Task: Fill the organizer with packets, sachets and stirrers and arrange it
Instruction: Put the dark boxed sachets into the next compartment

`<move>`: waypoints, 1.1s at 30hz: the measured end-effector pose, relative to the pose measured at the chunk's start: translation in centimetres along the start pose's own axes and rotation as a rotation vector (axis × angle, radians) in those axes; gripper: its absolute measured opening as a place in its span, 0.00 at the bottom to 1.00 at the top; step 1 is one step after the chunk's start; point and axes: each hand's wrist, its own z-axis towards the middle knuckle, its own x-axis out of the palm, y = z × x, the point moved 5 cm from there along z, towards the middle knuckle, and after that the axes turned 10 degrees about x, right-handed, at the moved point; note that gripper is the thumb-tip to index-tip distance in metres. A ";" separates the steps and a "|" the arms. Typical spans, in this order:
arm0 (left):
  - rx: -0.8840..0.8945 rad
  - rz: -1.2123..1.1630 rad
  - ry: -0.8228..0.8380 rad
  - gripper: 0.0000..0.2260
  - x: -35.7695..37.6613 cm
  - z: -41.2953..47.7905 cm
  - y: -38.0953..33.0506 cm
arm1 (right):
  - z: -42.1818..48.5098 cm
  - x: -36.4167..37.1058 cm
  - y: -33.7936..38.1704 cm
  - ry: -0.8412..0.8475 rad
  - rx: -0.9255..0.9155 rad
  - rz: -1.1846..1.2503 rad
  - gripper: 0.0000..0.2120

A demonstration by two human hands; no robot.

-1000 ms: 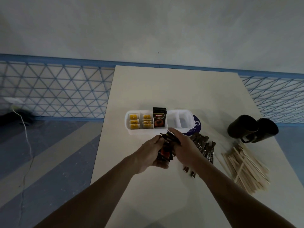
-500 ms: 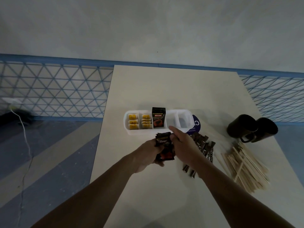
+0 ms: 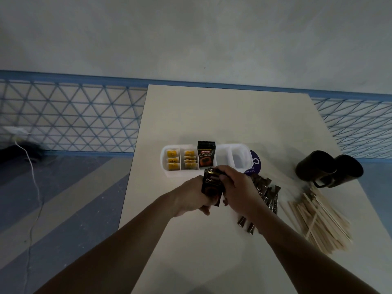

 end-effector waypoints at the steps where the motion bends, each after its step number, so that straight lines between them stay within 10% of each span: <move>1: -0.014 0.008 -0.016 0.15 -0.1 0.0 0.2 | 0.2 -0.1 0.0 -0.022 0.012 -0.007 0.15; 13: 0.137 0.085 -0.155 0.15 -1.8 0.8 -1.4 | 2.1 -0.9 1.0 0.073 0.093 0.078 0.10; 23: 0.141 0.677 -0.560 0.31 -7.9 1.8 -4.0 | 6.7 -3.3 2.3 -0.133 0.081 -0.170 0.07; 33: -0.093 1.005 -0.343 0.47 -8.8 4.8 -1.4 | 9.3 -0.7 3.4 -0.042 0.047 -0.436 0.09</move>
